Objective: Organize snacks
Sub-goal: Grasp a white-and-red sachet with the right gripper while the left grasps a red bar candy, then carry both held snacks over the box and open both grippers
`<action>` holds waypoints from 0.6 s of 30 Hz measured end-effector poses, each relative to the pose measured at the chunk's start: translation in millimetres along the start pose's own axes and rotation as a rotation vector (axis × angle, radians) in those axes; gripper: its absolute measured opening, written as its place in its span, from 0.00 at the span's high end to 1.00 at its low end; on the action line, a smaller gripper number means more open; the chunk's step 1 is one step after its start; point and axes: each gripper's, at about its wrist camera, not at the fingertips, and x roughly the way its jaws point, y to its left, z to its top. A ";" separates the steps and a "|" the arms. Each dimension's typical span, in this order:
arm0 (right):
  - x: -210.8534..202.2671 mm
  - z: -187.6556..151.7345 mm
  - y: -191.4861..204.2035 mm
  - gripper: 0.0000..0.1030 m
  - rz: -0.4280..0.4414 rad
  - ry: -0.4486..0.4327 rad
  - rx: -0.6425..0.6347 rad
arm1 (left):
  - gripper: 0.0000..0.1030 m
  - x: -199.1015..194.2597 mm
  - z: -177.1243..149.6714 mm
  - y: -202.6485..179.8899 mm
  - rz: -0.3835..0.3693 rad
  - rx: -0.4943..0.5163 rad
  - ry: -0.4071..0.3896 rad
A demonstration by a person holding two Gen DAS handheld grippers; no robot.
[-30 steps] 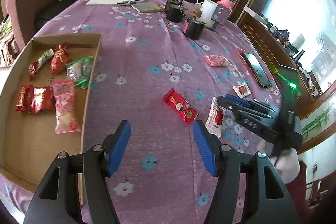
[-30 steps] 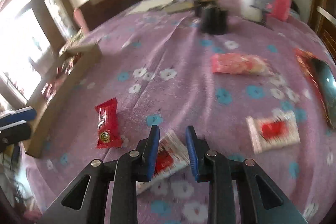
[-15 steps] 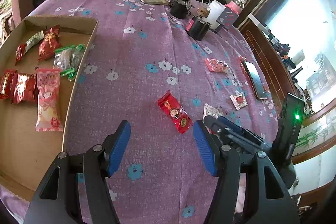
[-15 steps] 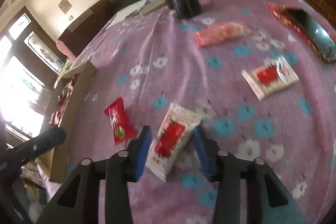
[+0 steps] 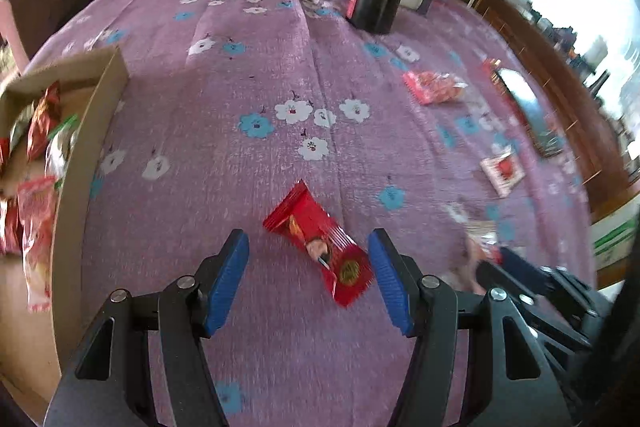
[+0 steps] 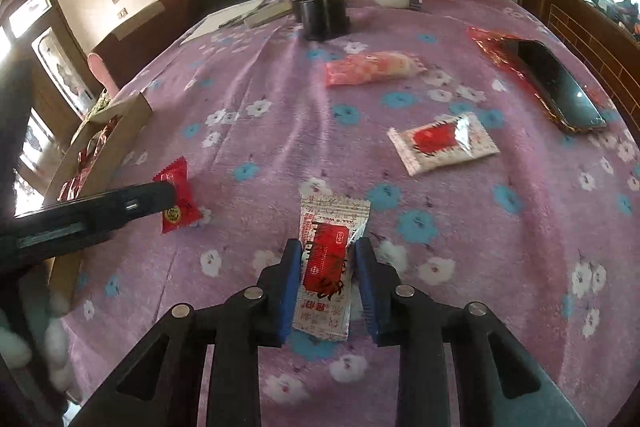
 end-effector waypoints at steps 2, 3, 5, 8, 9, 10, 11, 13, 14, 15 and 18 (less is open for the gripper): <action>0.3 -0.4 1.7 0.72 -0.006 -0.007 -0.004 | 0.41 2.8 -1.6 -6.0 0.035 0.038 -0.015; -0.3 -1.3 1.9 0.72 -0.007 -0.011 -0.006 | 0.41 3.3 -4.2 -10.1 0.052 0.070 -0.024; -0.5 -1.7 1.8 0.72 -0.003 -0.017 -0.005 | 0.64 2.3 -9.9 -16.4 0.077 0.124 -0.040; -1.7 -2.9 0.4 0.73 0.028 -0.020 0.001 | 0.81 -3.4 -14.5 -16.6 0.049 0.145 -0.046; -2.3 -3.3 0.6 0.74 0.039 -0.021 0.002 | 0.81 -6.6 -15.8 -12.8 0.033 0.132 -0.047; -3.2 -3.9 1.2 0.74 0.055 -0.018 0.003 | 0.81 -9.2 -16.4 -10.6 0.028 0.124 -0.051; -3.9 -4.5 2.0 0.75 0.062 -0.016 0.003 | 0.81 -12.3 -16.8 -8.0 0.012 0.111 -0.054; -6.0 -5.4 4.5 0.75 0.072 -0.018 0.001 | 0.81 -21.0 -19.6 -1.1 -0.030 0.080 -0.060; -7.4 -5.7 6.1 0.76 0.084 -0.019 0.002 | 0.81 -23.7 -19.4 0.6 -0.040 0.069 -0.065; -8.8 -6.1 7.9 0.76 0.094 -0.021 0.001 | 0.81 -30.4 -21.5 5.3 -0.055 0.054 -0.073; -14.4 -5.6 17.0 0.76 0.117 -0.030 -0.009 | 0.81 -48.7 -26.8 21.1 -0.096 0.004 -0.100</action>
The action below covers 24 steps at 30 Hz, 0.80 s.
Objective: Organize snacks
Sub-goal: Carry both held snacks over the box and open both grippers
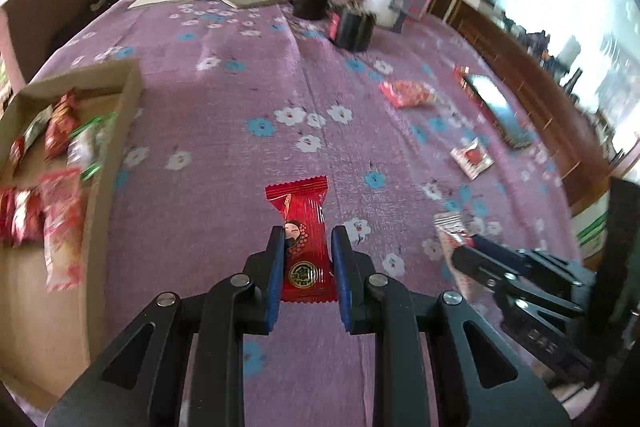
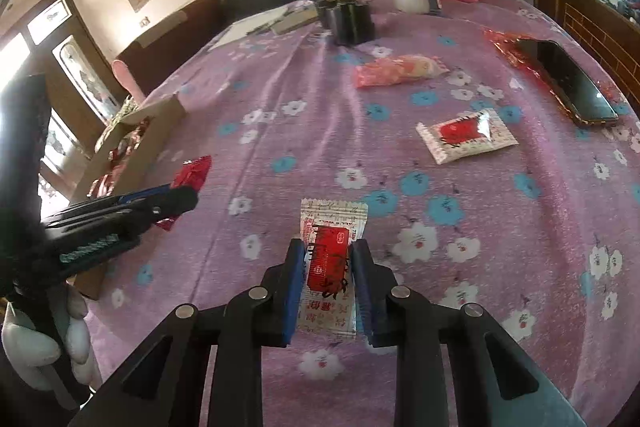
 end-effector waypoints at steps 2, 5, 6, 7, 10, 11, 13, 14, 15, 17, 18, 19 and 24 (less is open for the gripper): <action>-2.0 1.1 8.2 0.76 0.010 -0.005 -0.009 | 0.81 -14.1 -2.1 13.3 -0.012 -0.036 -0.022; -5.2 3.8 24.9 0.76 0.049 -0.014 -0.026 | 0.81 -37.7 -7.1 41.7 -0.007 -0.100 -0.060; -5.8 4.7 31.1 0.76 0.063 -0.016 -0.032 | 0.81 -46.7 -9.3 54.8 0.008 -0.124 -0.076; -6.6 6.0 38.3 0.76 0.079 -0.019 -0.039 | 0.81 -49.8 -9.8 62.0 0.018 -0.138 -0.084; -6.8 11.7 67.3 0.76 0.125 -0.025 -0.076 | 0.81 -63.5 -16.3 96.1 0.063 -0.201 -0.108; -6.1 13.7 75.6 0.76 0.135 -0.025 -0.088 | 0.81 -66.8 -19.1 107.9 0.075 -0.223 -0.112; -4.1 18.1 95.0 0.77 0.160 -0.025 -0.115 | 0.80 -72.1 -25.0 134.3 0.102 -0.276 -0.118; -2.4 21.1 108.4 0.77 0.177 -0.023 -0.133 | 0.80 -74.2 -27.2 142.9 0.108 -0.292 -0.121; -1.1 23.0 117.5 0.77 0.188 -0.021 -0.147 | 0.80 -76.8 -29.9 156.2 0.122 -0.316 -0.124; 2.8 27.7 139.4 0.77 0.210 -0.019 -0.179 | 0.80 -80.9 -33.5 174.1 0.144 -0.343 -0.128; 5.1 29.9 151.0 0.77 0.220 -0.016 -0.196 | 0.80 -82.6 -34.9 183.9 0.161 -0.355 -0.133; 8.6 32.1 165.7 0.77 0.234 -0.012 -0.215 | 0.80 -83.8 -36.5 190.5 0.172 -0.362 -0.136; 30.3 37.7 217.8 0.77 0.292 0.034 -0.280 | 0.80 -79.5 -39.7 222.2 0.222 -0.400 -0.118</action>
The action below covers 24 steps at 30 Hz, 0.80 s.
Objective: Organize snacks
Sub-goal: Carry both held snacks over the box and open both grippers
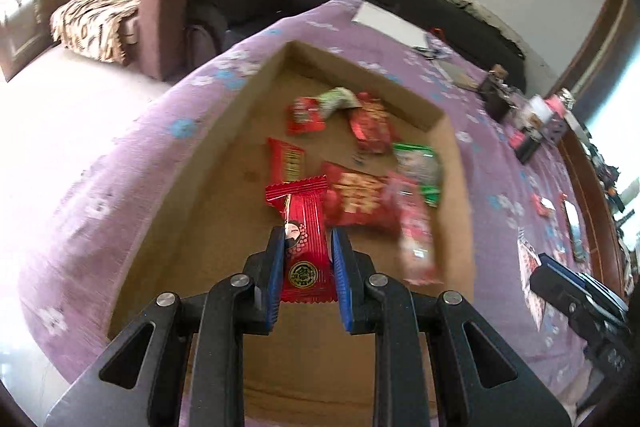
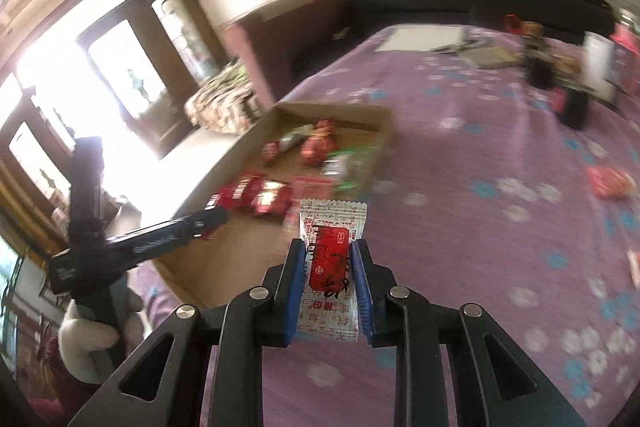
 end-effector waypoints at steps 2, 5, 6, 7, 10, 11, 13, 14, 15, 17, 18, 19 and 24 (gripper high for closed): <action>18.3 4.4 15.8 0.77 0.015 0.031 -0.029 | 0.80 4.0 2.0 7.8 0.011 0.002 0.013; 48.6 6.9 35.2 0.77 0.031 0.087 -0.060 | 0.80 12.8 5.0 11.7 0.031 0.024 0.031; 56.9 6.7 40.2 0.77 0.034 0.103 -0.066 | 0.80 14.4 6.2 12.9 0.034 0.030 0.033; 65.8 6.1 44.3 0.77 0.034 0.118 -0.073 | 0.80 15.3 7.3 14.0 0.034 0.034 0.032; 87.2 4.5 55.1 0.77 0.024 0.144 -0.090 | 0.79 15.7 10.7 16.8 0.033 0.039 0.033; 92.5 5.1 56.4 0.77 0.020 0.147 -0.093 | 0.76 14.6 11.0 17.7 0.031 0.037 0.033; 101.0 5.5 58.6 0.77 0.012 0.153 -0.097 | 0.63 11.8 12.8 20.8 0.024 0.030 0.027; 104.8 5.9 59.3 0.77 0.013 0.158 -0.096 | 0.53 9.4 13.1 22.0 0.023 0.026 0.021; 108.4 6.7 59.7 0.76 0.014 0.161 -0.097 | 0.49 6.1 13.3 23.0 0.023 0.022 0.011; 109.0 7.1 60.4 0.75 0.012 0.152 -0.098 | 0.48 -0.7 13.6 24.0 0.013 0.015 -0.005; 107.7 6.7 60.0 0.74 0.012 0.147 -0.096 | 0.48 -5.4 13.6 23.9 0.009 0.012 -0.013; 104.4 6.6 59.5 0.74 0.018 0.141 -0.093 | 0.48 -10.7 13.4 23.3 0.007 0.010 -0.024; 84.5 7.9 58.7 0.72 0.024 0.092 -0.085 | 0.48 -34.3 11.6 11.1 -0.017 0.013 -0.077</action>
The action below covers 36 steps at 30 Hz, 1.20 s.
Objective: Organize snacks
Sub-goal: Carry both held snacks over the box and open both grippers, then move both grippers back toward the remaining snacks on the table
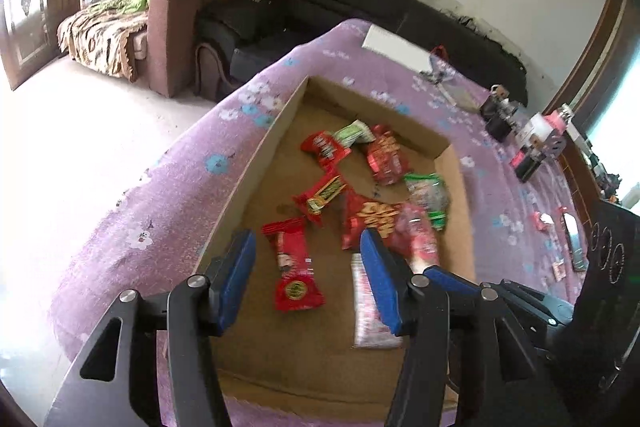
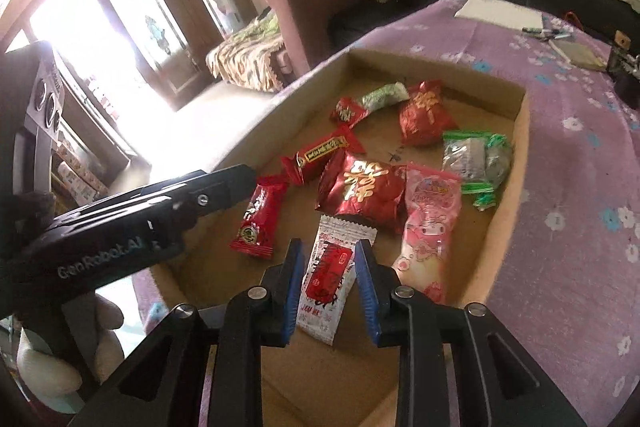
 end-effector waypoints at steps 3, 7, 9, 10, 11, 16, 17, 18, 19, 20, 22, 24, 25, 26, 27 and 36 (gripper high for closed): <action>-23.0 -3.8 -10.0 0.69 0.002 -0.046 0.032 | 0.46 -11.0 -1.6 -13.8 -0.030 0.017 -0.021; -59.7 -14.9 -35.1 0.69 -0.024 -0.102 0.078 | 0.41 -17.7 -6.2 -39.7 -0.069 0.057 -0.027; -77.3 -21.8 -55.9 0.68 -0.054 -0.127 0.112 | 0.41 -16.6 -9.8 -52.4 -0.097 0.072 -0.011; -86.1 -25.0 -68.0 0.67 -0.072 -0.136 0.129 | 0.41 -15.8 -12.3 -60.3 -0.111 0.083 -0.002; -94.9 -29.0 -82.6 0.66 -0.099 -0.145 0.148 | 0.41 -15.2 -14.5 -66.8 -0.119 0.095 0.003; -133.9 -39.1 -176.5 0.64 -0.269 -0.178 0.309 | 0.41 -13.2 -27.7 -96.4 -0.167 0.148 0.031; -143.6 -40.4 -206.3 0.64 -0.289 -0.193 0.387 | 0.41 -11.6 -30.3 -102.8 -0.175 0.160 0.038; -152.0 -42.4 -231.1 0.63 -0.300 -0.206 0.456 | 0.41 -10.6 -31.9 -106.8 -0.180 0.166 0.043; -161.8 -44.7 -265.8 0.61 -0.306 -0.225 0.555 | 0.41 -8.7 -34.1 -111.5 -0.186 0.173 0.051; -167.2 -46.2 -290.9 0.60 -0.305 -0.235 0.625 | 0.41 -7.3 -35.4 -114.6 -0.188 0.177 0.056; -172.2 -48.5 -333.5 0.60 -0.292 -0.245 0.749 | 0.41 -4.0 -38.7 -122.1 -0.189 0.192 0.069; -169.0 -47.4 -367.7 0.60 -0.264 -0.244 0.842 | 0.41 -2.8 -41.1 -128.0 -0.186 0.210 0.075; -166.7 -45.8 -376.7 0.60 -0.270 -0.243 0.868 | 0.41 -3.3 -42.3 -129.4 -0.183 0.217 0.074; -163.0 -44.1 -383.1 0.60 -0.275 -0.240 0.888 | 0.41 -4.3 -43.2 -129.7 -0.181 0.221 0.072; -159.9 -43.2 -388.8 0.60 -0.273 -0.234 0.904 | 0.41 -4.5 -43.5 -130.3 -0.176 0.226 0.070; -119.5 -11.2 -405.9 0.48 -0.441 -0.180 0.939 | 0.41 -4.6 -46.7 -125.9 -0.159 0.224 0.079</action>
